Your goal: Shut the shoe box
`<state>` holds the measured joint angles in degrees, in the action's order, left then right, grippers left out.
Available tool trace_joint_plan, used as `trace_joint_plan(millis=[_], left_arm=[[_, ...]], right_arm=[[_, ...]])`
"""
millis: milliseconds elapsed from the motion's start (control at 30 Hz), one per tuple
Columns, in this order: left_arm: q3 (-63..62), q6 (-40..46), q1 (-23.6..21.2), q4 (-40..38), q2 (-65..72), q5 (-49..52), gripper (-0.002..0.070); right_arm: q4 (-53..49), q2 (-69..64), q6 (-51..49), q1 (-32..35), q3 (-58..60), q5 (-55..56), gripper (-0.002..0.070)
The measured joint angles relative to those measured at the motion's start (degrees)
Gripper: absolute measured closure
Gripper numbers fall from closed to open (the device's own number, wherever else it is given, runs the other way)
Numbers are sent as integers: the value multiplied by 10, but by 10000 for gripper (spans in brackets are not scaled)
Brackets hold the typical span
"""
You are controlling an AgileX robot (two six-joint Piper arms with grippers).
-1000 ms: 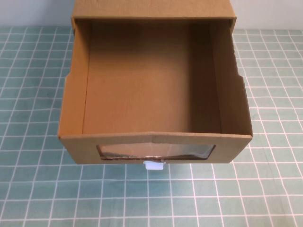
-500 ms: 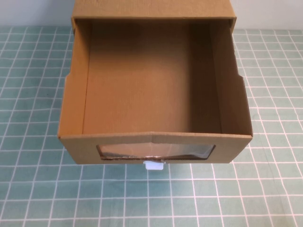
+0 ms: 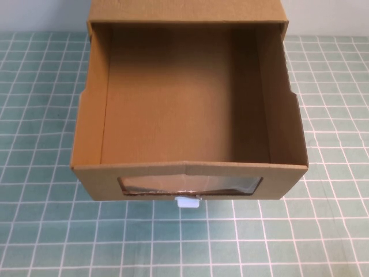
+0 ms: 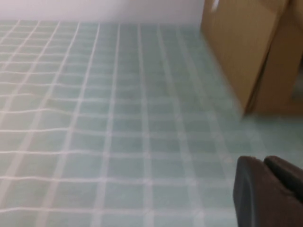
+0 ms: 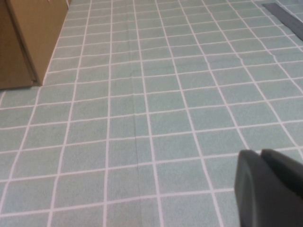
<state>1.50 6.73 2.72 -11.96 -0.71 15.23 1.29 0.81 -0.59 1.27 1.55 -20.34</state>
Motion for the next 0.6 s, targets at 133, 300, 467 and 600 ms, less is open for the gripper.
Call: trace_joint_plan(millis=[133,300,467,600], left_arm=[[0,-26,0,-101,0,-44,680],[0,-30,0,-167,0,-82,680],[-5,-45,0,-189,0,-88,680],[-74,-47,0,-187,39,-2,680]], right_arm=[[0,0,0,0,0,0,687],[0,0,0,0,0,0,687],[0,0,0,0,0,0,687],[0,0,0,0,0,0,687]])
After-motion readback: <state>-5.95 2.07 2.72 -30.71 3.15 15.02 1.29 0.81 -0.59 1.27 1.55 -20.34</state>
